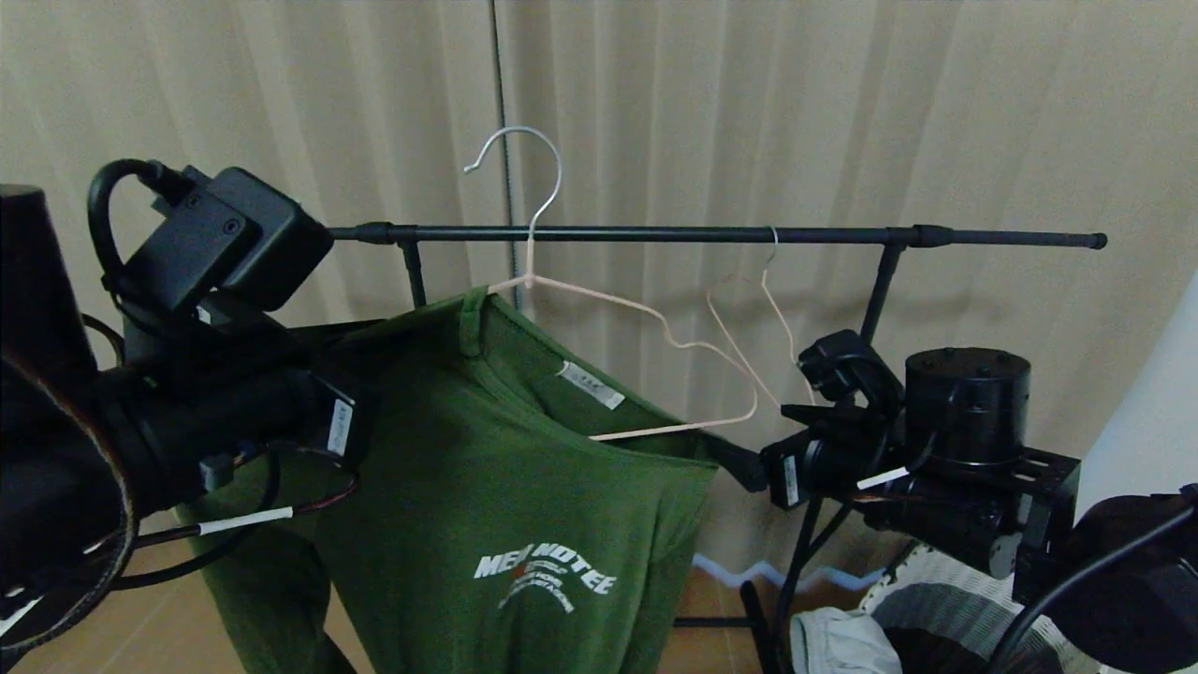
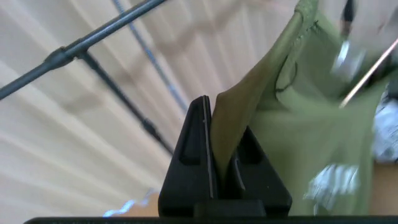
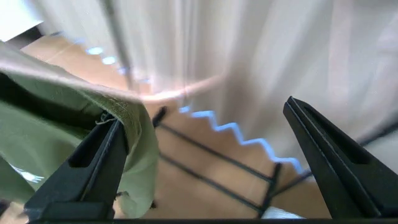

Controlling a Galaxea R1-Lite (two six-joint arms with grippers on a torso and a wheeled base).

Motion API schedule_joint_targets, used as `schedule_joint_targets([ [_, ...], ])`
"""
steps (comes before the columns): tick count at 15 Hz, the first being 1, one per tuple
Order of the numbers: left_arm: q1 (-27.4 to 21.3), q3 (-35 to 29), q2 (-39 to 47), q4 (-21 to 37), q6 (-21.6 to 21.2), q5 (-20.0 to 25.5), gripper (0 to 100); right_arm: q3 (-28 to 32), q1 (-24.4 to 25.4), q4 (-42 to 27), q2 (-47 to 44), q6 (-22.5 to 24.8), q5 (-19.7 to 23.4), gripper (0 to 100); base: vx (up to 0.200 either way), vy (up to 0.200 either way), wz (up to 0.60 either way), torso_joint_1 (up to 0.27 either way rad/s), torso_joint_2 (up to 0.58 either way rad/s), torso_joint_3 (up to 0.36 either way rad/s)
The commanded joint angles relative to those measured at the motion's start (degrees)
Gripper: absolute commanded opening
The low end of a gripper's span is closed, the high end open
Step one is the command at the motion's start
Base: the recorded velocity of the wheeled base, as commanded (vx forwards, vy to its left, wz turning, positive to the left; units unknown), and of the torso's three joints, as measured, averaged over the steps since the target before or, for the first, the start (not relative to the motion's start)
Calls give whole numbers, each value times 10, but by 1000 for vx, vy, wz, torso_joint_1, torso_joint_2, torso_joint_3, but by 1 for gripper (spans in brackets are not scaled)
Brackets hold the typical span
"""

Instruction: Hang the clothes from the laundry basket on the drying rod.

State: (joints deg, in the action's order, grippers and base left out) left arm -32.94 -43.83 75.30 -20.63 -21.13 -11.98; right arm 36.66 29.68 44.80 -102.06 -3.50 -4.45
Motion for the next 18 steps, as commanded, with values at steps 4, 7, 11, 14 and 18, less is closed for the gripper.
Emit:
schedule_joint_targets([
  [4,56,53,-10,-1,-79,13,0,4,-39,-3,24,13,2,100,0,0,0,0,0,0],
  [7,60,64,-9,-1,-90,14,0,19,-40,-8,27,22,2,100,0,0,0,0,0,0],
  [11,62,59,7,-2,-84,7,0,25,-23,-13,56,30,6,100,0,0,0,0,0,0],
  [14,59,61,41,-57,-57,-40,0,24,37,-56,106,46,9,100,0,0,0,0,0,0],
  [18,58,82,60,-124,-55,-45,0,20,60,-60,114,65,12,100,0,0,0,0,0,0],
])
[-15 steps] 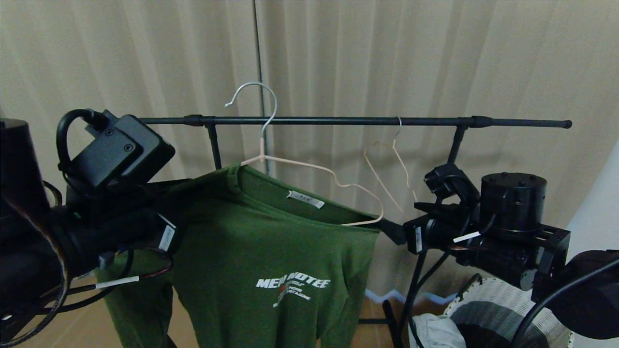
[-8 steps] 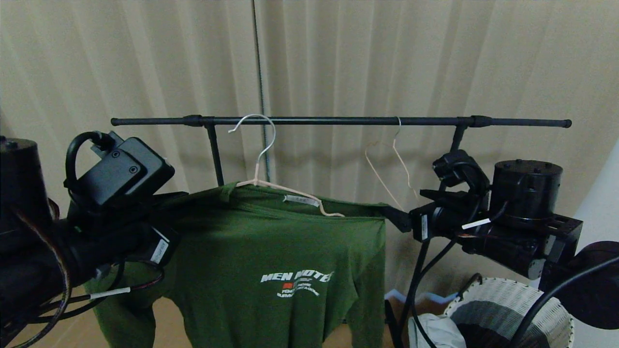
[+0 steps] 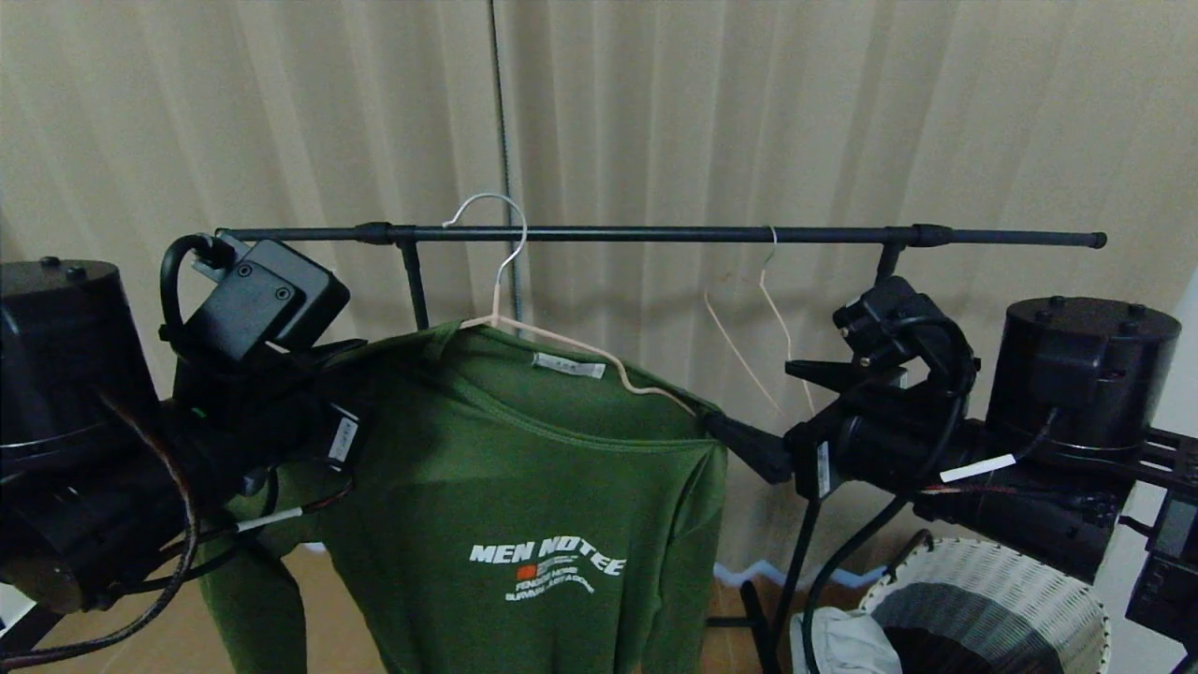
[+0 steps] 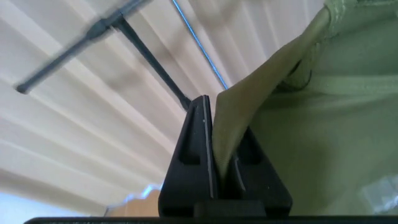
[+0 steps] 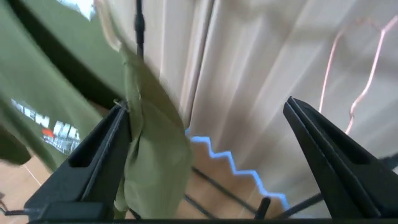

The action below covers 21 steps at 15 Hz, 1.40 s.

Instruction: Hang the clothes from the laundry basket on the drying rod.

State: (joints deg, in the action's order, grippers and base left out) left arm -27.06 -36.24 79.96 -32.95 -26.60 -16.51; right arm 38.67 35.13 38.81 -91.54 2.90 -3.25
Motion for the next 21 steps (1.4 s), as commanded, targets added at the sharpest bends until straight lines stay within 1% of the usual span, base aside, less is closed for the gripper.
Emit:
schedule_joint_targets([
  [1,-5,14,12,-16,1,1,0,-1,6,3,14,21,18,100,0,0,0,0,0,0],
  [3,-7,14,13,-33,9,1,0,-5,15,1,25,33,54,100,0,0,0,0,0,0],
  [6,-9,9,17,-38,22,2,0,-6,18,-1,28,73,61,100,0,0,0,0,0,0],
  [7,-7,3,20,-43,32,1,0,-5,19,-1,27,81,65,100,0,0,0,0,0,0],
  [9,-9,0,25,-54,37,1,0,1,21,-1,22,91,65,100,0,0,0,0,0,0],
  [11,-28,7,26,-55,38,3,0,18,24,-1,12,92,65,100,0,0,0,0,0,0],
  [12,-37,8,27,-55,46,6,0,33,24,-1,2,92,64,100,0,0,0,0,0,0],
  [14,-55,14,31,-72,56,6,0,59,24,-1,-14,92,64,100,0,0,0,0,0,0],
  [15,-65,28,36,-97,55,6,0,84,23,-1,-34,93,62,100,0,0,0,0,0,0],
  [17,-77,46,37,-127,52,7,0,111,21,-1,-60,93,58,100,0,0,0,0,0,0],
  [19,-86,50,36,-136,51,7,0,141,14,-5,-81,98,55,100,0,0,0,0,0,0],
  [21,-91,48,35,-137,51,8,0,150,9,-5,-97,107,55,100,0,0,0,0,0,0],
])
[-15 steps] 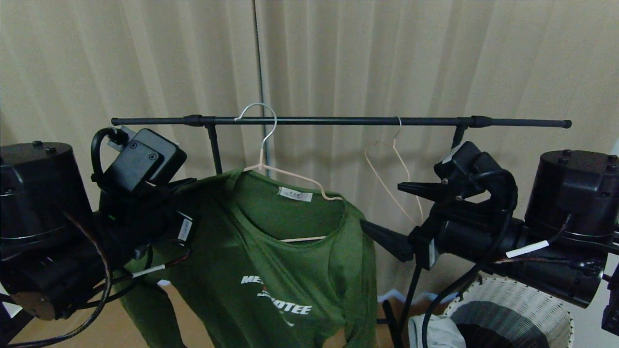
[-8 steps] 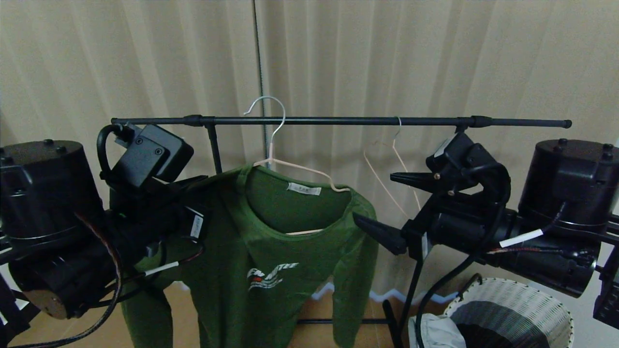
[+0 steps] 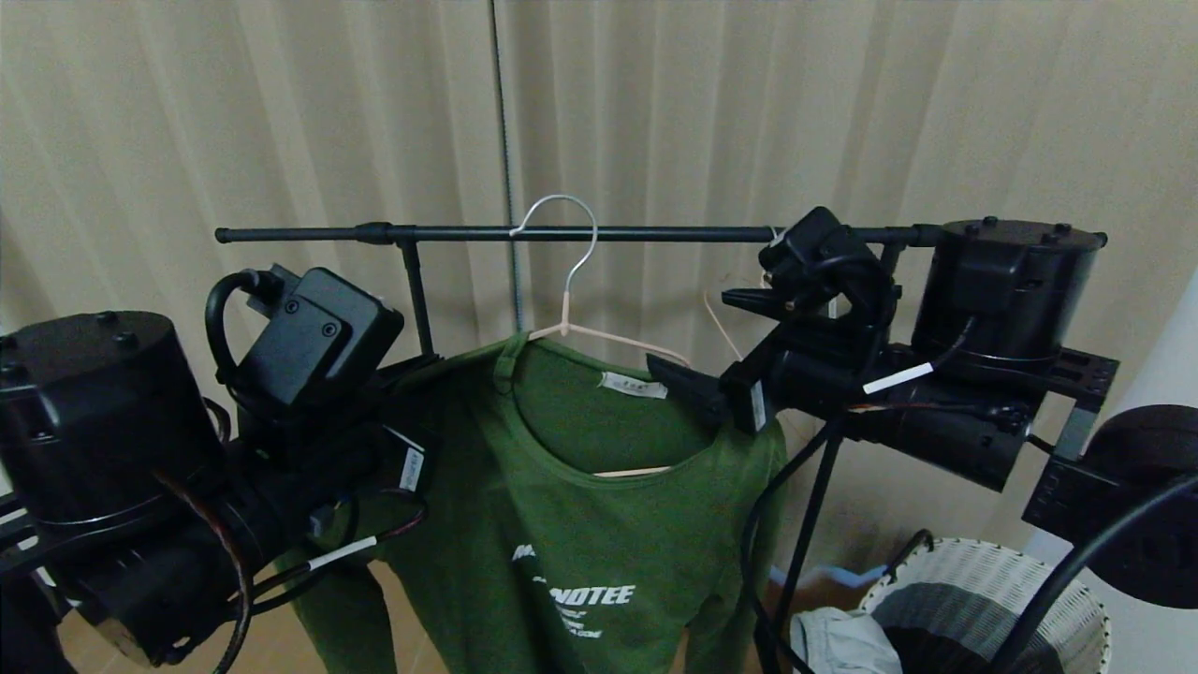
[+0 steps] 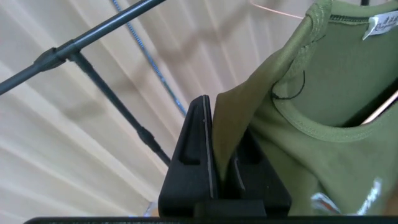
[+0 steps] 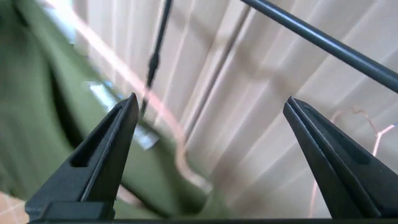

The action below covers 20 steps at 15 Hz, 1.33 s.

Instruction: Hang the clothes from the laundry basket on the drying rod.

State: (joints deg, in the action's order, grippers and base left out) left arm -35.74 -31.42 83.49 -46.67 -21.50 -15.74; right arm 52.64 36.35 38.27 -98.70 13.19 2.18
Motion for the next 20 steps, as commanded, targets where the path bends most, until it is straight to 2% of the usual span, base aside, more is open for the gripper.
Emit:
schedule_joint_targets([
  [1,-8,0,-1,-1,0,0,0,12,-3,1,-30,12,0,100,0,0,0,0,0,0],
  [7,-13,-3,-2,-1,0,0,0,11,-2,1,-33,23,0,100,0,0,0,0,0,0],
  [8,-13,-2,-2,-1,0,0,0,10,-2,1,-33,23,0,0,0,0,0,0,0,0],
  [20,-12,2,-3,0,-2,4,0,4,-2,4,-26,21,0,0,0,0,0,0,0,0],
])
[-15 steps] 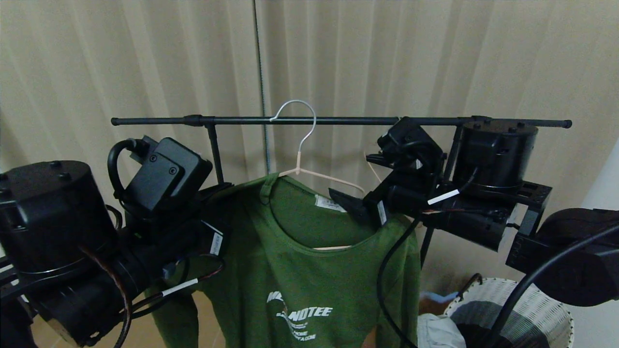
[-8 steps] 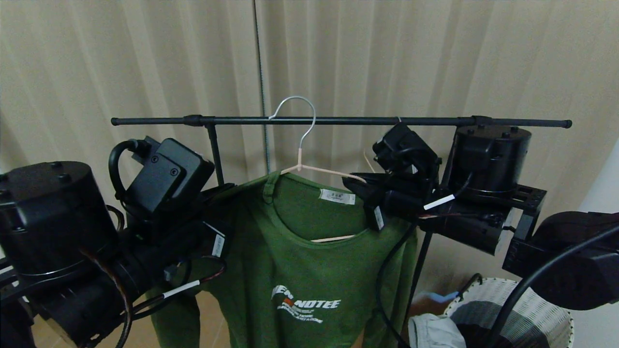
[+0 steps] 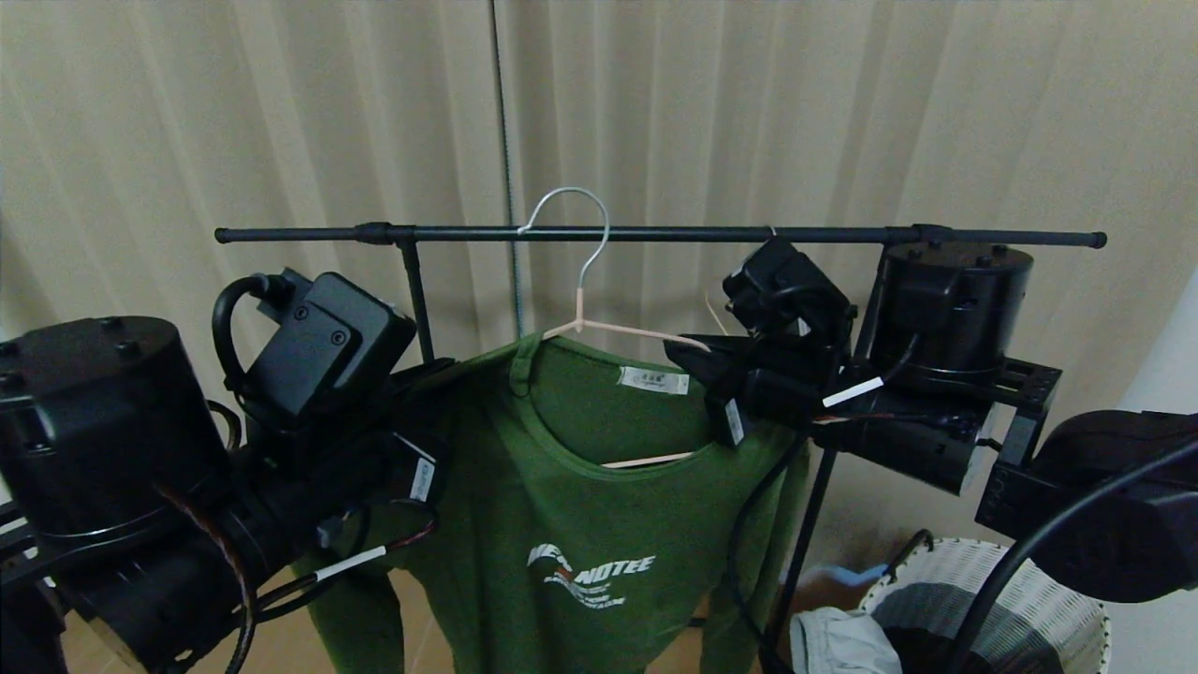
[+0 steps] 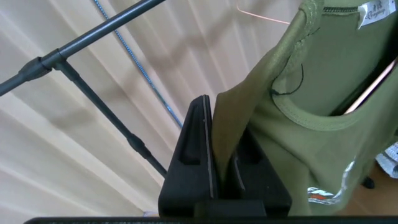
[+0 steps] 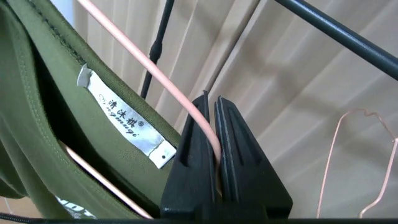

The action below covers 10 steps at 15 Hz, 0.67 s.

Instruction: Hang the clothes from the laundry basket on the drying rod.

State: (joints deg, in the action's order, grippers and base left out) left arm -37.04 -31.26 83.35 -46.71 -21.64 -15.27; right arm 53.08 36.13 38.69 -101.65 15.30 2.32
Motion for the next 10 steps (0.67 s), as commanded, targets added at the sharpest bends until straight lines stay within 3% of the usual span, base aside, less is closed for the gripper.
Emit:
schedule_joint_targets([
  [1,1,1,-2,1,-1,-1,0,-1,0,0,4,0,-1,0,0,0,0,0,0,0],
  [2,1,1,-1,1,-1,-1,100,-2,0,-1,7,0,-1,0,0,0,0,0,0,0],
  [7,1,4,-12,5,1,13,100,-16,-20,0,22,0,-1,0,0,0,0,0,0,0],
  [10,0,1,-36,39,0,14,100,-36,-45,-1,45,0,-1,0,0,0,0,0,0,0],
])
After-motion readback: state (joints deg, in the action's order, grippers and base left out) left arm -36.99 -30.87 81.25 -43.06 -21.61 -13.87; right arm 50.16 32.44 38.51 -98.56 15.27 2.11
